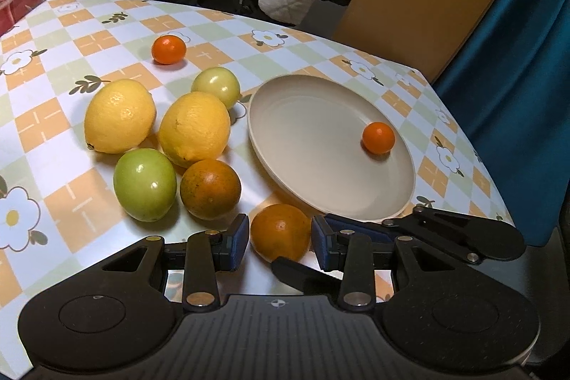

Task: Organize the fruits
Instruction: 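Close the left gripper on the second orange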

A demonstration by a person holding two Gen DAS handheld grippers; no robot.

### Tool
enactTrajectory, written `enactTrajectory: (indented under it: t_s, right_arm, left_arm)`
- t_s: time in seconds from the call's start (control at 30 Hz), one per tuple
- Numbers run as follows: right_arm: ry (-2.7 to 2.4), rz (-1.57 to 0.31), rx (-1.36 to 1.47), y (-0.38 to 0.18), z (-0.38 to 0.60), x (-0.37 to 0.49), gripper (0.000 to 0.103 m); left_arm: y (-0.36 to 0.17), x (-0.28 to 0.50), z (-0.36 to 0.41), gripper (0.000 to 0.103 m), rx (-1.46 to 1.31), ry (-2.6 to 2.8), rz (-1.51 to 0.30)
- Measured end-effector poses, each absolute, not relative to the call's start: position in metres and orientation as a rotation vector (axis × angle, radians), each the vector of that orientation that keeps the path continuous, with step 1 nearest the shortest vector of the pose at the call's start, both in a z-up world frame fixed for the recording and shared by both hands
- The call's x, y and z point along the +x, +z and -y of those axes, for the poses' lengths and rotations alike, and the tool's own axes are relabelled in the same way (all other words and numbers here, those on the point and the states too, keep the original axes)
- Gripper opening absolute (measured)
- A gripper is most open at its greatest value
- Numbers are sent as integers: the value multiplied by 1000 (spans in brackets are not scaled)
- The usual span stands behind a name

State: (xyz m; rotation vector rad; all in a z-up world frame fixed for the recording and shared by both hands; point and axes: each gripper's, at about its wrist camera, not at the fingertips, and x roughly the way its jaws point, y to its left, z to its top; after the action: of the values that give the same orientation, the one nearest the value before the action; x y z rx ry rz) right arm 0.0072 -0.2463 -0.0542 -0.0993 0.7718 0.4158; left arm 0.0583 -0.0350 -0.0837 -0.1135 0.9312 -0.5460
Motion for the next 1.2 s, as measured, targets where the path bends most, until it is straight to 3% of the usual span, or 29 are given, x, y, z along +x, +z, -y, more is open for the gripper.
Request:
enactTrajectory:
  t_s: [1.2]
  right_arm:
    - [419,-723,-202,-61,233,8,36]
  left_arm:
    - [-94,61,38,43,-101,-586,-934]
